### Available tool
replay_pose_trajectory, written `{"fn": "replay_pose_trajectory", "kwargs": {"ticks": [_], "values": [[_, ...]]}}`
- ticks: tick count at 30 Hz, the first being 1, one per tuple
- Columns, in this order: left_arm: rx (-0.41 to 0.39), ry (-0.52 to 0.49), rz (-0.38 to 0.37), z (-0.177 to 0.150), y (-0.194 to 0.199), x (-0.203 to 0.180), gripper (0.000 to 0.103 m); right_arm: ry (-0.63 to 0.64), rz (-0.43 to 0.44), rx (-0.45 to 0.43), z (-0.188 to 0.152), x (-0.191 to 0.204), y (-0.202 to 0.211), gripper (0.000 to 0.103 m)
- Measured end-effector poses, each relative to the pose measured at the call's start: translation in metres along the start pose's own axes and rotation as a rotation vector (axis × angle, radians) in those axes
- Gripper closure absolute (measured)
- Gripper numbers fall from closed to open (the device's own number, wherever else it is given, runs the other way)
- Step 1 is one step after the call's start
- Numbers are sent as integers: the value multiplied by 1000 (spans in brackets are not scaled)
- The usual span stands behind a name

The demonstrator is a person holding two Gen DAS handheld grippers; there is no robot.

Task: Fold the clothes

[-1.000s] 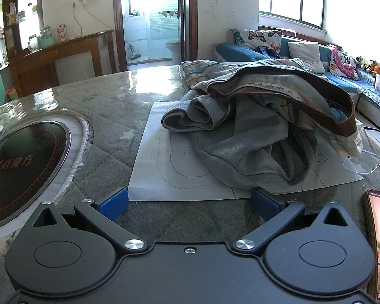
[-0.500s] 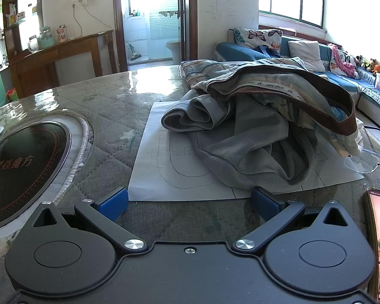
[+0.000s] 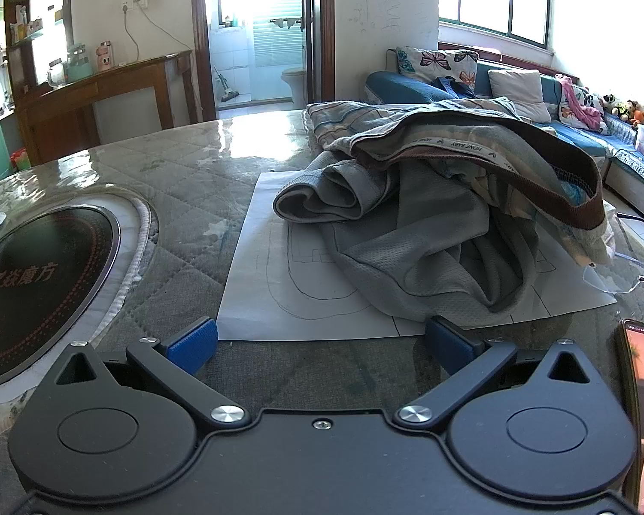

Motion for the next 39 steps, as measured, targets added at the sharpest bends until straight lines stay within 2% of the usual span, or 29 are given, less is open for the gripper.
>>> {"fn": "replay_pose_trajectory", "kwargs": {"ticks": [39], "values": [[0,-1,1,-10,-4,-2,0,3,-2,0,0,3,-2,0]]}}
Point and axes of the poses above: each gripper's, at about its wrist camera, not at the fingertips, and y roughly against the way its jaws point, x to its left, z to its top, the point moved 4 cm from there along -y, roughly the way its jaws point, and after that the axes turned 11 degrees about z, right-handed, at the moved point
